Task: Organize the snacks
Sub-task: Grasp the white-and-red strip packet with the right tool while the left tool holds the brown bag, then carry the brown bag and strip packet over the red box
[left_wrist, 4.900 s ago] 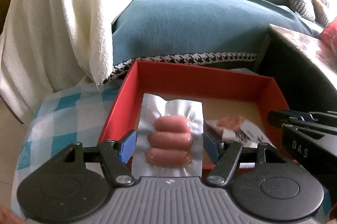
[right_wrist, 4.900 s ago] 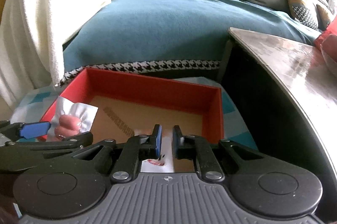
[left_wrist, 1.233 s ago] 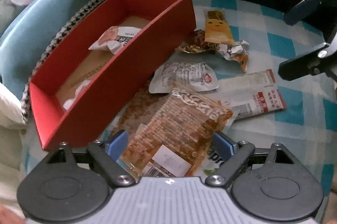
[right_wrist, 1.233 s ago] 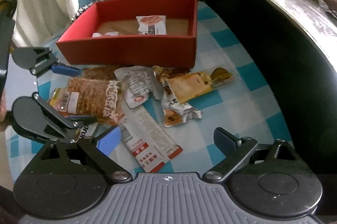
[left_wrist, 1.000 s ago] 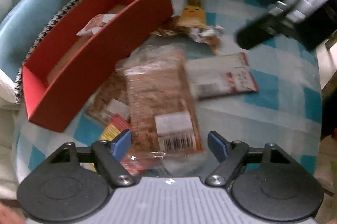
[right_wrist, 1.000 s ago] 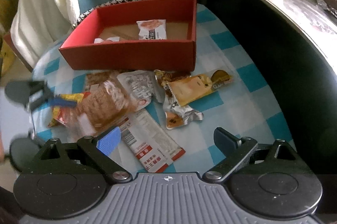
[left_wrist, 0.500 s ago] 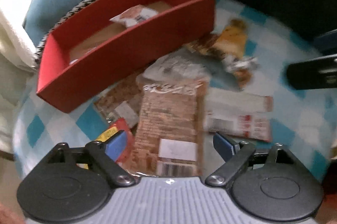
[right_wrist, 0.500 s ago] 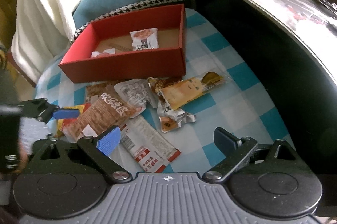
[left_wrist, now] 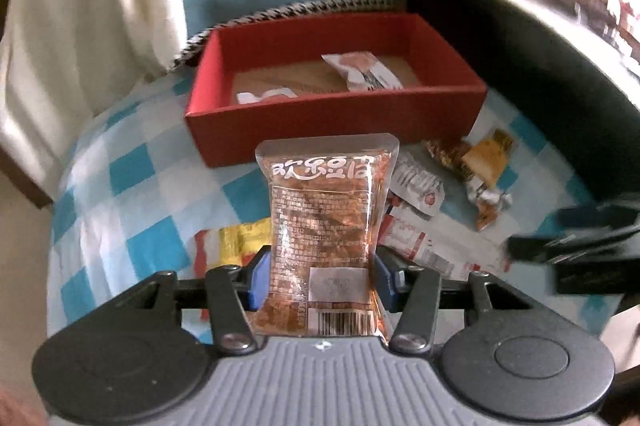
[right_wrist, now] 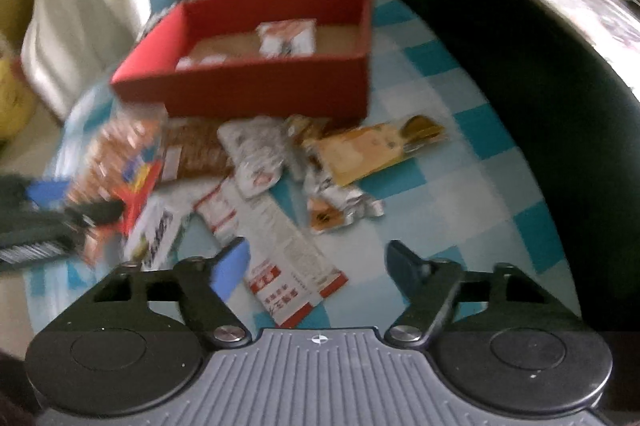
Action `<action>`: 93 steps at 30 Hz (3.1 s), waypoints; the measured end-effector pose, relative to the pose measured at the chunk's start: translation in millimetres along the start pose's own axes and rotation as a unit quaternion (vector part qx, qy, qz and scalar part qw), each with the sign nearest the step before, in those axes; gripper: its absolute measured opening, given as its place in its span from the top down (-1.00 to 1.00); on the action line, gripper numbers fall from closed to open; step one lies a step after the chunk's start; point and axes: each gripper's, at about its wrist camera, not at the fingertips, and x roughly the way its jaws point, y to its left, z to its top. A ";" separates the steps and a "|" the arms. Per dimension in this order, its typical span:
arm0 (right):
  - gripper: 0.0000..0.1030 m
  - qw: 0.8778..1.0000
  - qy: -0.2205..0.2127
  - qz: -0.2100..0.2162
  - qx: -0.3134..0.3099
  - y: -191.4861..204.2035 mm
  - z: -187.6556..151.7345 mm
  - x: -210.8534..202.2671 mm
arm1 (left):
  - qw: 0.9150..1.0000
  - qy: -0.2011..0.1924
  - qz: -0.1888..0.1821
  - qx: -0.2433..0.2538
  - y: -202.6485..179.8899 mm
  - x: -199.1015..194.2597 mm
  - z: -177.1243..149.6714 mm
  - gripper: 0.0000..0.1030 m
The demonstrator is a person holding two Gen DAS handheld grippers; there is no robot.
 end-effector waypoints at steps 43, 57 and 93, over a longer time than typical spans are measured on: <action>-0.22 0.994 0.069 -0.004 -0.082 54.9 -7.5 45.5 | 0.995 0.068 0.026 0.067 -13.3 34.6 -23.3 0.04; -0.02 0.995 0.064 0.000 -0.074 48.9 -3.1 45.3 | 0.997 0.075 0.002 0.019 -1.2 47.8 -18.1 0.16; -0.01 0.994 -0.089 0.055 -0.035 43.4 51.0 -26.9 | 0.997 -0.076 0.001 -0.022 -1.8 -9.9 30.0 0.20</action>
